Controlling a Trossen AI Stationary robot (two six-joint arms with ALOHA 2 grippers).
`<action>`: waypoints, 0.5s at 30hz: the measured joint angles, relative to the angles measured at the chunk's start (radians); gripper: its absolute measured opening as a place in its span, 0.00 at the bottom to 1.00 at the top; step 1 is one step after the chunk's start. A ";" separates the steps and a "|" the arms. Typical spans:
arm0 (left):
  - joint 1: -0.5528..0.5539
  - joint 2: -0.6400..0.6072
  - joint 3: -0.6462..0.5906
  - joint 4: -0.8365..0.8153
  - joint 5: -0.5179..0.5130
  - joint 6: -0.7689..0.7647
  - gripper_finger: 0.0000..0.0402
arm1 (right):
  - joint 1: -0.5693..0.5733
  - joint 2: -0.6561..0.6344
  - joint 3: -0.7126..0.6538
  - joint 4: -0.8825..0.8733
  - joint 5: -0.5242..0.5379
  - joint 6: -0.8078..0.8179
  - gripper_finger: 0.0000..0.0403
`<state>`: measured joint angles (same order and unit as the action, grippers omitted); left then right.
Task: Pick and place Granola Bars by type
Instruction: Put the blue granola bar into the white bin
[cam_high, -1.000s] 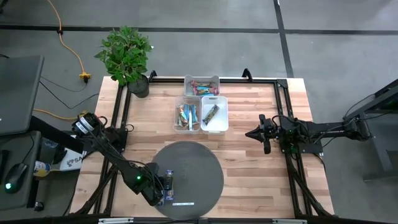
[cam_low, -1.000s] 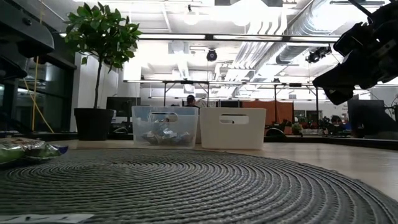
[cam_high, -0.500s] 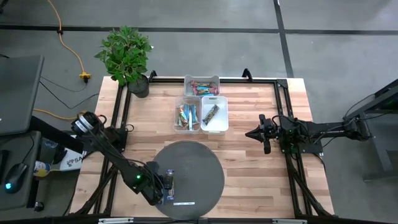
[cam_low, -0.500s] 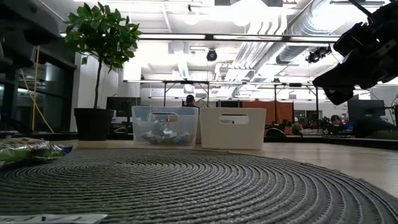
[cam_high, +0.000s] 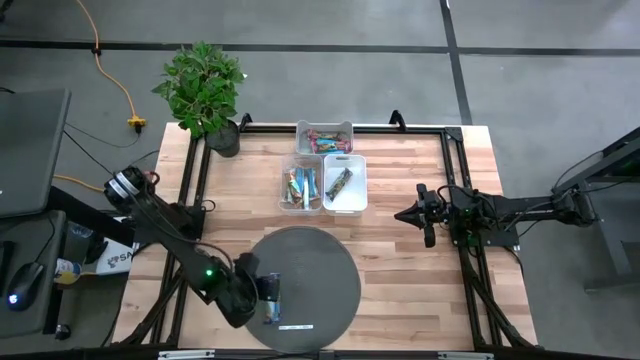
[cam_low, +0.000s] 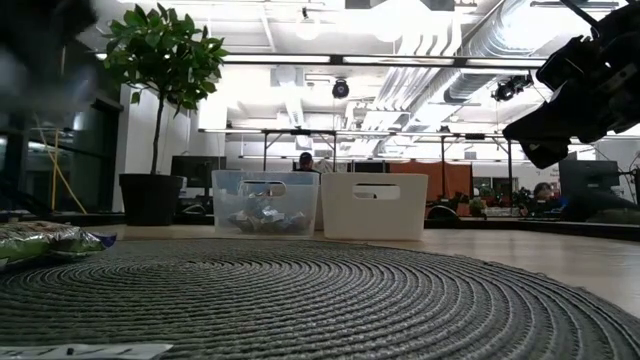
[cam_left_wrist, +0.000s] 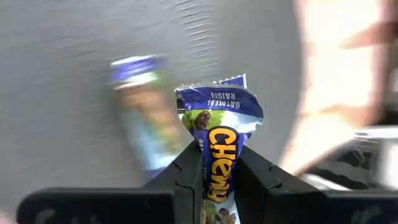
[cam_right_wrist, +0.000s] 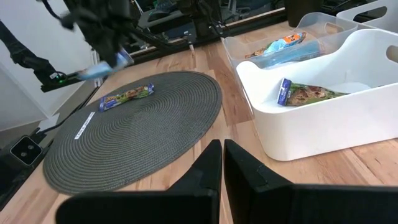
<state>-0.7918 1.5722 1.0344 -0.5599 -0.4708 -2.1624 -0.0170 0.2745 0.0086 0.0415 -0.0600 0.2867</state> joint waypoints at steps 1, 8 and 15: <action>0.000 -0.012 0.000 0.032 -0.044 0.026 0.15 | 0.000 0.000 0.000 0.000 0.000 0.000 0.00; 0.054 -0.081 0.001 0.306 -0.237 0.320 0.15 | 0.000 0.000 0.000 0.000 0.000 0.000 0.00; 0.233 -0.082 0.126 0.436 -0.097 0.706 0.15 | 0.000 0.000 0.000 0.000 0.000 0.000 0.00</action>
<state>-0.5584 1.4902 1.1602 -0.1242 -0.5683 -1.4560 -0.0170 0.2749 0.0082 0.0416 -0.0597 0.2871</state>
